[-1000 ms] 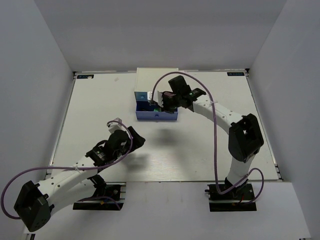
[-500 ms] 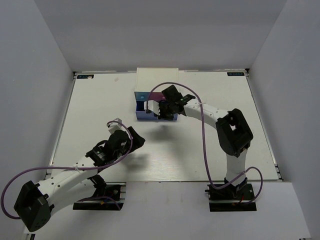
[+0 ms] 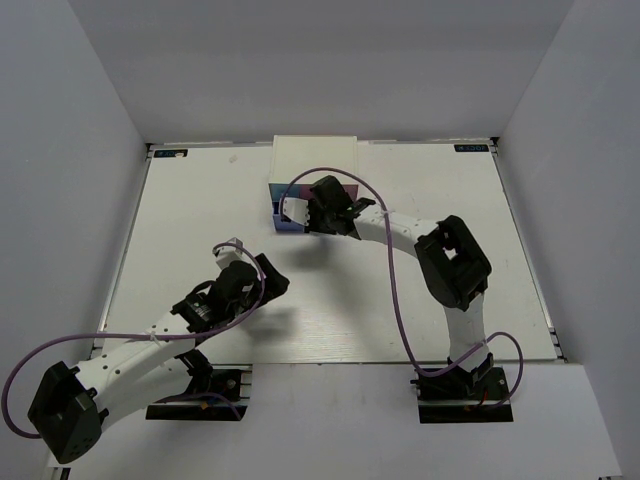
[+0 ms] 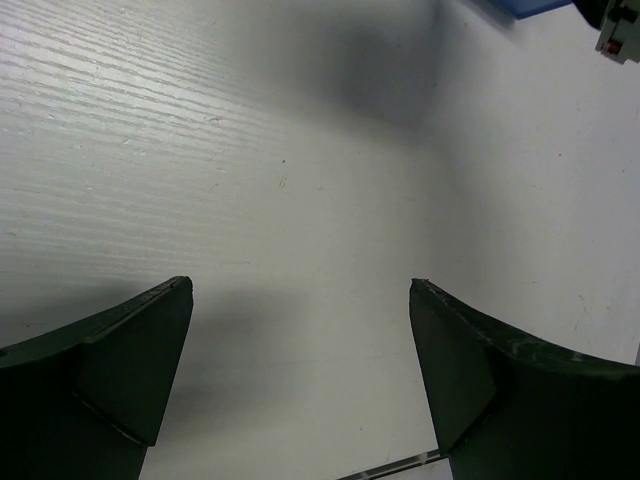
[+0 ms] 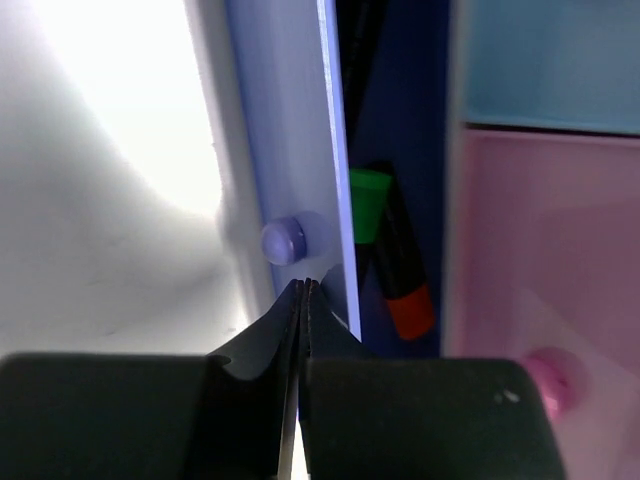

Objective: Sort the stationery into containers
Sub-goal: Close the drawer in the storage box.

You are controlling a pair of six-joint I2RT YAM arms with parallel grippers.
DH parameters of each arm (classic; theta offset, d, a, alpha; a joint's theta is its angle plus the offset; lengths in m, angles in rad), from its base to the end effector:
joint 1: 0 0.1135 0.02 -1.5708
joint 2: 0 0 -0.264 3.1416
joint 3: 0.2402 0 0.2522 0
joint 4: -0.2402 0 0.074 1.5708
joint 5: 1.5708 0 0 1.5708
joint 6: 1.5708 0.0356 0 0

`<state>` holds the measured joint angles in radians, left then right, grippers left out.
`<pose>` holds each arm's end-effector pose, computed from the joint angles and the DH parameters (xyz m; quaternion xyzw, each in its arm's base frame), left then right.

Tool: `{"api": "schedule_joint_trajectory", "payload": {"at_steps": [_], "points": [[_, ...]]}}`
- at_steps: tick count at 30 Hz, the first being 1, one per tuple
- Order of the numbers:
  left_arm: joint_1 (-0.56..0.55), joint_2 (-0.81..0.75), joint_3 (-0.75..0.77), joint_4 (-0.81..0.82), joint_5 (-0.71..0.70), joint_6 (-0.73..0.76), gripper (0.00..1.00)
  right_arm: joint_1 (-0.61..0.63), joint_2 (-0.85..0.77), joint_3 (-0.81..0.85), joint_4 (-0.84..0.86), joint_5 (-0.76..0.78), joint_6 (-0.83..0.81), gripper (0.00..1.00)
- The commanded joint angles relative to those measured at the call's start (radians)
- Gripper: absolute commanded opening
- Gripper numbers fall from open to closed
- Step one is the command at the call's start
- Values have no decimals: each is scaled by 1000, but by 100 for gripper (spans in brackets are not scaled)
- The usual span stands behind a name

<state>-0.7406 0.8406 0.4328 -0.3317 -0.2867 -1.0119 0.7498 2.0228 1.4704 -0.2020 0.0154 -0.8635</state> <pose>0.1341 -0.1089 0.1952 -0.1796 0.8894 -0.2234 0.3562 0.3335 0.3098 0.1985 -0.6605 0.6373 -0.0296 0.3959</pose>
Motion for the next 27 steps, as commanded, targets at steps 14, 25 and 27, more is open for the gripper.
{"api": "schedule_joint_trajectory", "payload": {"at_steps": [14,25,27], "points": [[3,-46,-3,-32,-23,21,99,11,59,54,246,250,-6,0],[3,-46,-3,-32,-23,21,99,10,8,57,126,137,70,0],[3,-46,-3,-32,-23,30,99,11,-57,42,46,48,113,0]]}}
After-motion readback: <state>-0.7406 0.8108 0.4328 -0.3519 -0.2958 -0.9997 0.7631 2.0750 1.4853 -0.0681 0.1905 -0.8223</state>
